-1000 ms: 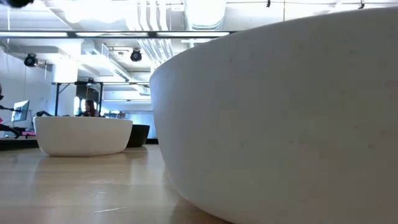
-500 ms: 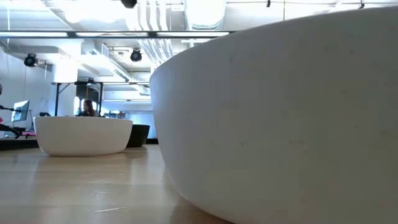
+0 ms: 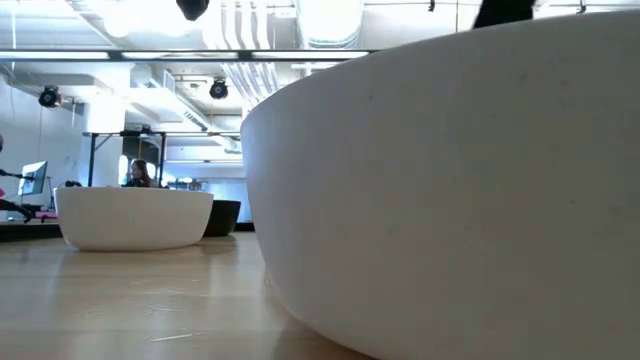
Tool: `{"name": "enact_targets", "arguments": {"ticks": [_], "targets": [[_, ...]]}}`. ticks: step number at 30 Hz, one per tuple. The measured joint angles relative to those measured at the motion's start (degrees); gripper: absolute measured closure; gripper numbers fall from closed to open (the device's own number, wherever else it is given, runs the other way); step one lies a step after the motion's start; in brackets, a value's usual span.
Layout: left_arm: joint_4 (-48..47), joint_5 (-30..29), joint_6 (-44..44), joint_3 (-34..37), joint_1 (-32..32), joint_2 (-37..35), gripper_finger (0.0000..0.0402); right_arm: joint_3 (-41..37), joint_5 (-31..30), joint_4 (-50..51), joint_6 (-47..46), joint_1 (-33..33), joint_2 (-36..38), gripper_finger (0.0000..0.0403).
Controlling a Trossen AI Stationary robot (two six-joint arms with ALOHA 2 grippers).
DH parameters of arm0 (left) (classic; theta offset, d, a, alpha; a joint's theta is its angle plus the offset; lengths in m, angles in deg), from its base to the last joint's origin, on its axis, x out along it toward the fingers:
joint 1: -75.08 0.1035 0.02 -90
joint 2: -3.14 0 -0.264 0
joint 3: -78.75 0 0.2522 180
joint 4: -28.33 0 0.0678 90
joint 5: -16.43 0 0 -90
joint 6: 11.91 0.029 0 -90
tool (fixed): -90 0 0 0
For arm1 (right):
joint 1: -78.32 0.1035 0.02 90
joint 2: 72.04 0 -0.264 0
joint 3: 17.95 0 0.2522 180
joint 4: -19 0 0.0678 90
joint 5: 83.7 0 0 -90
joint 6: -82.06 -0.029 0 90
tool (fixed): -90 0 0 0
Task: Nest bowls inside each other
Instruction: Stack the dark grey bowl on top of the gray bowl
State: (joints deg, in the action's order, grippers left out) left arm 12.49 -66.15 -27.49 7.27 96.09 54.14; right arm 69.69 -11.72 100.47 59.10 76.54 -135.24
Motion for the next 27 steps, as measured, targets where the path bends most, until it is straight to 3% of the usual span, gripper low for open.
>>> {"name": "enact_targets", "arguments": {"ticks": [10, 13, 21, 27], "targets": [[-1.58, 0.02, 0.00, 0.02, 0.00, 2.53, 0.0402, -0.62, -0.29, 18.91, -14.77, -4.58, -3.24, 0.0254], [-1.55, 0.02, 0.01, 0.02, 0.00, 3.52, 0.0402, -2.84, 2.16, 18.19, -13.92, -8.78, -2.10, 0.0245], [-1.48, 2.79, 1.07, 0.02, 0.00, 6.58, 0.0402, -12.22, 15.78, 13.71, -4.75, -20.34, -0.32, 0.0244], [-1.43, 5.00, 0.96, 0.02, -0.02, 7.04, 0.0402, -18.34, 18.42, 12.38, 0.09, -22.64, -0.70, 0.0248]]}}
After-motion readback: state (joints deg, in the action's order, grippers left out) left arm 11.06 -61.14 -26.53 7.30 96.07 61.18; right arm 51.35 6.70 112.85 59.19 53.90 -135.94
